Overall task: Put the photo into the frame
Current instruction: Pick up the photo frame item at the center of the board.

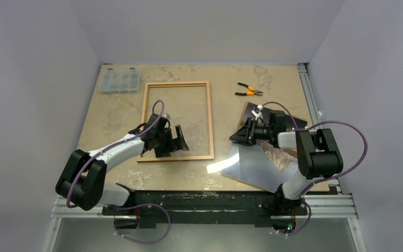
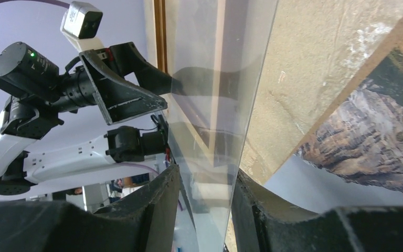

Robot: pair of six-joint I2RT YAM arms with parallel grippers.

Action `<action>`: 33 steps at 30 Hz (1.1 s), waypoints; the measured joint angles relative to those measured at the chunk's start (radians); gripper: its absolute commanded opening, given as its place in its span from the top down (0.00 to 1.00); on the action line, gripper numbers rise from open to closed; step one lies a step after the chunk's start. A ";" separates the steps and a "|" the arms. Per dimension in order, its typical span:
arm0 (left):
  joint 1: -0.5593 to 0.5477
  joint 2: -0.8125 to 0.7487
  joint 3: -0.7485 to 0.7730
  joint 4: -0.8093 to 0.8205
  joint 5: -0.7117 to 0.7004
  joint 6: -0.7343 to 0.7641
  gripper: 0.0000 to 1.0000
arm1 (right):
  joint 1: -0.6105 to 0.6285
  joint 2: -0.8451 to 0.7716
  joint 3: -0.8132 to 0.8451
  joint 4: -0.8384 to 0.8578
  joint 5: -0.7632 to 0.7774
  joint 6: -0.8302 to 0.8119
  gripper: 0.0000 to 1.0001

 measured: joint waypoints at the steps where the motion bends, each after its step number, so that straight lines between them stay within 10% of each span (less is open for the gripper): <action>1: 0.000 -0.001 -0.001 0.002 0.000 0.000 0.01 | 0.006 0.000 -0.003 0.013 0.000 0.013 0.64; 19: 0.000 -0.035 -0.034 0.029 0.008 0.000 0.01 | 0.118 0.024 -0.018 0.222 0.024 0.193 0.88; 33: 0.000 -0.093 -0.035 0.002 0.009 0.016 0.01 | 0.118 -0.118 -0.003 -0.014 0.090 0.069 1.00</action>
